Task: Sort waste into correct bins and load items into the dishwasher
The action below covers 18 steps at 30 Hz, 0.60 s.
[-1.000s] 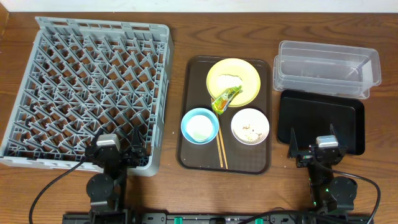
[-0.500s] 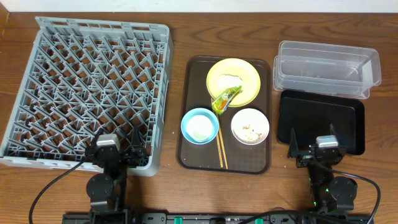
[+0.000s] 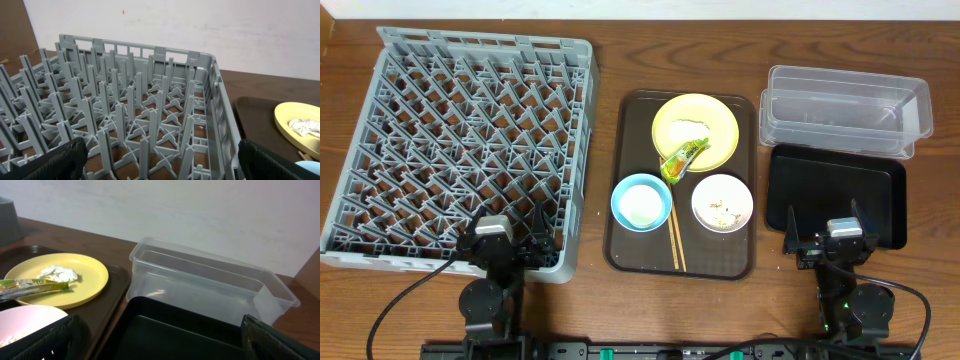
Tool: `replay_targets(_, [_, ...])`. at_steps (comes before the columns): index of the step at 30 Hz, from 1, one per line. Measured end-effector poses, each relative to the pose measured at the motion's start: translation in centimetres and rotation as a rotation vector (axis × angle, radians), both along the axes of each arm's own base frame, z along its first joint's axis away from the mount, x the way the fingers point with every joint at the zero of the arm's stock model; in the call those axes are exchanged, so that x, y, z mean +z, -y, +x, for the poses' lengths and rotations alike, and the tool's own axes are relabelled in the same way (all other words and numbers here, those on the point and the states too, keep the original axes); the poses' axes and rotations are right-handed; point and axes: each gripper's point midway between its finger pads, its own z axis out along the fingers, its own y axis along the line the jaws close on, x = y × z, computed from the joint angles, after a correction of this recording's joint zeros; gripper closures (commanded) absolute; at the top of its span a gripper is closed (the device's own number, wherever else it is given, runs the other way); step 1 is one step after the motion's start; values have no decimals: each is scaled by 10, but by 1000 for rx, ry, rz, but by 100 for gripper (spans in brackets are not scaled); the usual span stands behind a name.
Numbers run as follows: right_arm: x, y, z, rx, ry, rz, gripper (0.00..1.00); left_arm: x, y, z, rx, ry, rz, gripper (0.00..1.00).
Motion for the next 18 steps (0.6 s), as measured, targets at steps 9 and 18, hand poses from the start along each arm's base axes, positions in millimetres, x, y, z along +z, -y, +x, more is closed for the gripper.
replay_targets(9, [18, -2, 1, 11, 72, 7, 1, 0, 0, 0, 0, 0, -1, 2])
replay_targets(18, [15, 4, 1, -29, 55, 166, 1, -1, 0, 0, 8, -1, -73, 2])
